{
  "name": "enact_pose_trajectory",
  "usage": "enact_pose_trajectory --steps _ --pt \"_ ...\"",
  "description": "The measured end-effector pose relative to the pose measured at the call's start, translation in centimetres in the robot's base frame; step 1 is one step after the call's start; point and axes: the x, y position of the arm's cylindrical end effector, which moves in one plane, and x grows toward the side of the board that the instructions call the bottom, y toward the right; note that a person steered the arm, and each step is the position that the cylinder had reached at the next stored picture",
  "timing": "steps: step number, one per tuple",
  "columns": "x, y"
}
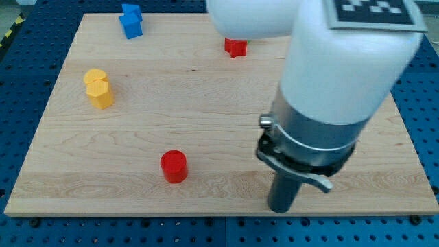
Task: Move the red circle diagonal to the red star
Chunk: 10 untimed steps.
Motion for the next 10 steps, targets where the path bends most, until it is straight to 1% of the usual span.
enact_pose_trajectory --steps 1,2,3,4,5,7,8,10 --pt "0.0 -3.5" --pt "0.0 -8.5" --pt "-0.2 -15.5" --pt "-0.8 -15.5" --pt "-4.0 -15.4" --pt "-4.3 -12.7" --pt "-6.0 -11.3" --pt "-7.3 -11.3"
